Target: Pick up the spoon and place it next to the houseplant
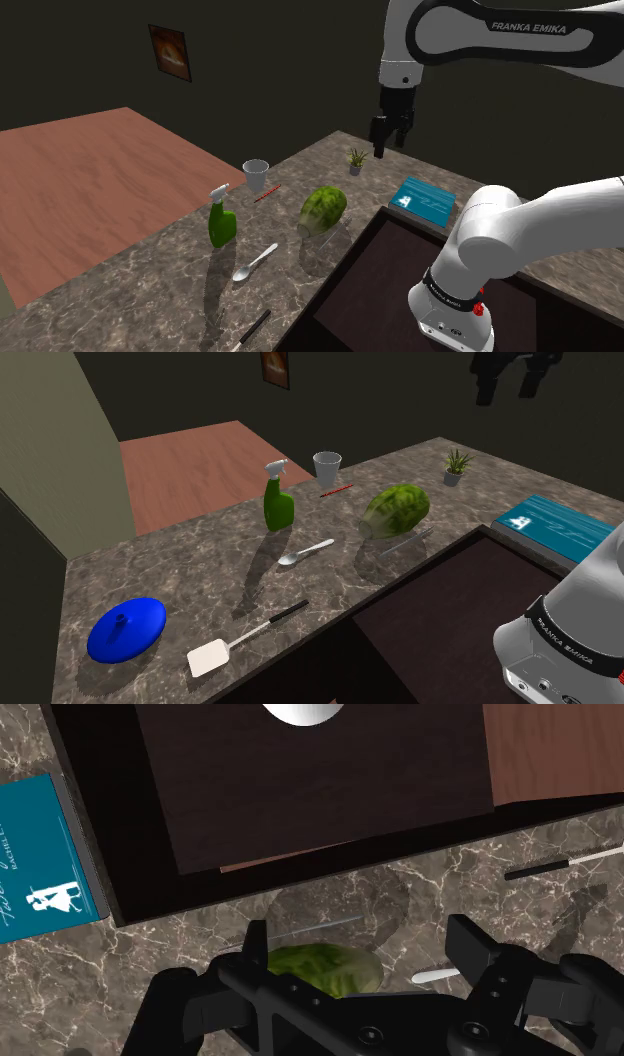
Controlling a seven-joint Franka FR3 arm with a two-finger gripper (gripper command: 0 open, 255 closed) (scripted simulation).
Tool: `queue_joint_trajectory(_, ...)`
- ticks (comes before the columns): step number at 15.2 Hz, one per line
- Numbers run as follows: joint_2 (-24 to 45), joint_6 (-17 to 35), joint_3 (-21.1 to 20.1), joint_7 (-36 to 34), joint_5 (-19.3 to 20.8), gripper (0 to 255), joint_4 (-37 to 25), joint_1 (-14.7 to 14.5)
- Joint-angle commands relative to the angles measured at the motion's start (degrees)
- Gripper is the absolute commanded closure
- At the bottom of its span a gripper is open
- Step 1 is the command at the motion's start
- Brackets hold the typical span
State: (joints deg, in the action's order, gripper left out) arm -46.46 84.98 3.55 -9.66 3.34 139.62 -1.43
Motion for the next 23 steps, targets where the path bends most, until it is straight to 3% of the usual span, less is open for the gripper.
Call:
queue_joint_trajectory(1, 0.0, 0.0, 0.0, 0.0, 0.0, 0, 0.0, 0.0)
queue_joint_trajectory(12, 9.7, 24.7, -6.3, -5.6, -4.3, 0, 10.9, -4.3)
queue_joint_trajectory(23, 30.9, 50.1, -13.2, -12.3, -4.5, 0, 11.0, -6.9)
